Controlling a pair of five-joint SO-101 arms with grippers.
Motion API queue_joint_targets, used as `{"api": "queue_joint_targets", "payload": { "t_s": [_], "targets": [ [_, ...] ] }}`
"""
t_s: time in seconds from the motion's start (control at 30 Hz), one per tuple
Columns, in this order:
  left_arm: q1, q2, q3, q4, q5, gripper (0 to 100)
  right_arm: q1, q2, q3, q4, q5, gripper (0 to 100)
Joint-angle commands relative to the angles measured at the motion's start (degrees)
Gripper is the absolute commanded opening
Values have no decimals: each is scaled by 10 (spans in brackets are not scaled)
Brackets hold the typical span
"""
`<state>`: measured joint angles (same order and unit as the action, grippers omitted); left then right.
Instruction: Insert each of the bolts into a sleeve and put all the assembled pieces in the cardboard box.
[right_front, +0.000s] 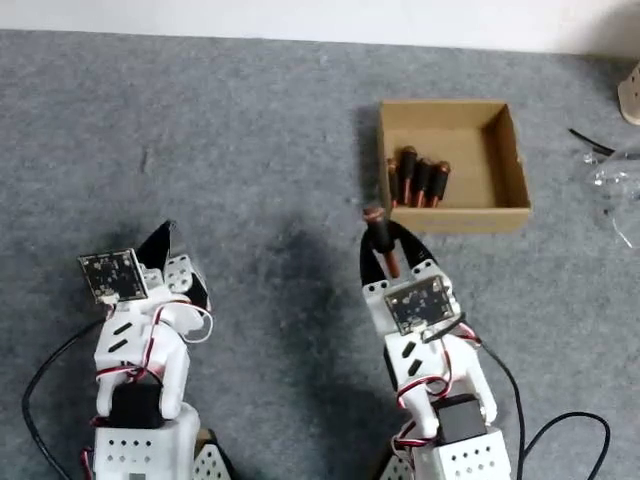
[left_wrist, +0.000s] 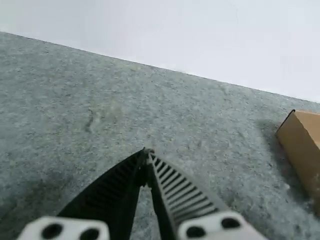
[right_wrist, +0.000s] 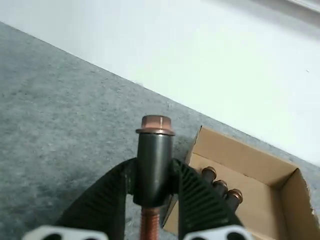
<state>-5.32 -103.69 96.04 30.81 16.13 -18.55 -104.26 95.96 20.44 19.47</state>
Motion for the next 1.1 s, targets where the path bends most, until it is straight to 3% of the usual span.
{"api": "queue_joint_targets", "payload": {
  "t_s": [0.0, 0.2, 0.67, 0.87, 1.07],
  "targets": [
    [9, -7, 11, -1, -18, 6, 8, 15, 47, -22, 4, 5],
    [9, -7, 11, 1, -18, 6, 20, 177, -90, -48, 0, 5],
    [9, -7, 11, 1, -18, 6, 127, 771, -563, -81, -1, 5],
    [9, -7, 11, 1, -19, 6, 151, 955, -710, -80, 1, 5],
    [9, -7, 11, 0, -19, 7, 221, 1090, -829, -80, -1, 5]
  ]
}}
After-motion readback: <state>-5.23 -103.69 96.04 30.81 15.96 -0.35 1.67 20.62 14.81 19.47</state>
